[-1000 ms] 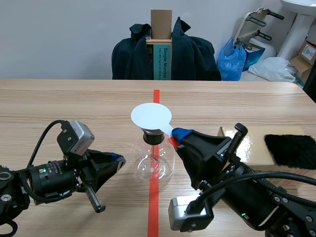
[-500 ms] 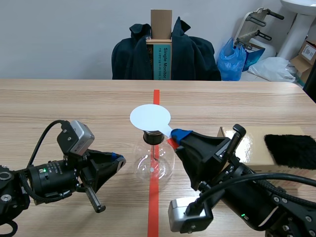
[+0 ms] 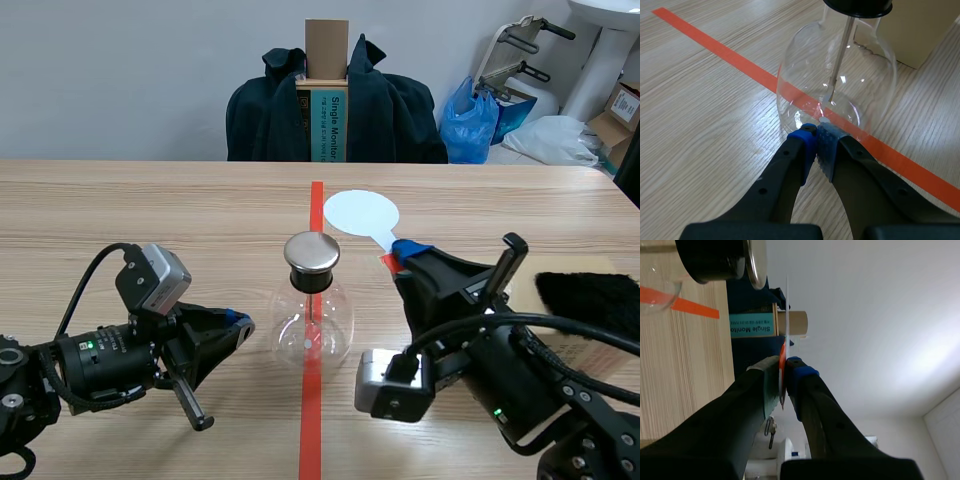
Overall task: Do the electroscope experiment.
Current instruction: 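Move the plate toward and away from the electroscope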
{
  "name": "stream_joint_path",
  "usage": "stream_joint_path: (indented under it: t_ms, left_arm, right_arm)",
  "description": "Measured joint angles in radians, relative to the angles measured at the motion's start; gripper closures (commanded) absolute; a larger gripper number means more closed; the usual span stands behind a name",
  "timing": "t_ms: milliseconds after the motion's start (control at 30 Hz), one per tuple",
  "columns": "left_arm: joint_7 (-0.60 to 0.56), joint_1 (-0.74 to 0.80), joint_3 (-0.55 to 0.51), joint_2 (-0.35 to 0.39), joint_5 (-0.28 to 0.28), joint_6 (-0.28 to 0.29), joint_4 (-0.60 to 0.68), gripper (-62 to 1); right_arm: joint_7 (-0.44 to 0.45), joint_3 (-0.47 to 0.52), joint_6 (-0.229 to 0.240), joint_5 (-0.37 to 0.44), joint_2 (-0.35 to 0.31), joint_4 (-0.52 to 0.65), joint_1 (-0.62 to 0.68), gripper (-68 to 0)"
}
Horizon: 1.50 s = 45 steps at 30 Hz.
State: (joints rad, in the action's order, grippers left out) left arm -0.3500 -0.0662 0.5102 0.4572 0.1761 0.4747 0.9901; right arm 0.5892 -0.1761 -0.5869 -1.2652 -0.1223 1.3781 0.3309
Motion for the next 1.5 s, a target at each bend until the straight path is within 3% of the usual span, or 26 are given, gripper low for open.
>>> stream_joint_path:
  t_ms: [267,567,1100,1500]
  left_arm:
    - [0.0,0.0,0.0,0.0,0.0,0.0,0.0,-1.9]
    - [0.0,0.0,0.0,0.0,0.0,0.0,0.0,-1.9]
    - [0.0,0.0,0.0,0.0,0.0,0.0,0.0,-1.9]
    - [0.0,0.0,0.0,0.0,0.0,0.0,0.0,-1.9]
  right_arm:
    - [-0.069,0.024,-0.003,-0.011,0.0,0.0,0.016,-0.7]
    - [-0.064,0.041,-0.003,-0.011,0.0,0.0,0.019,-0.7]
    - [0.223,0.041,-0.018,-0.015,-0.002,0.0,0.019,-0.7]
    - [0.293,0.041,-0.018,-0.016,-0.002,0.0,0.019,-0.7]
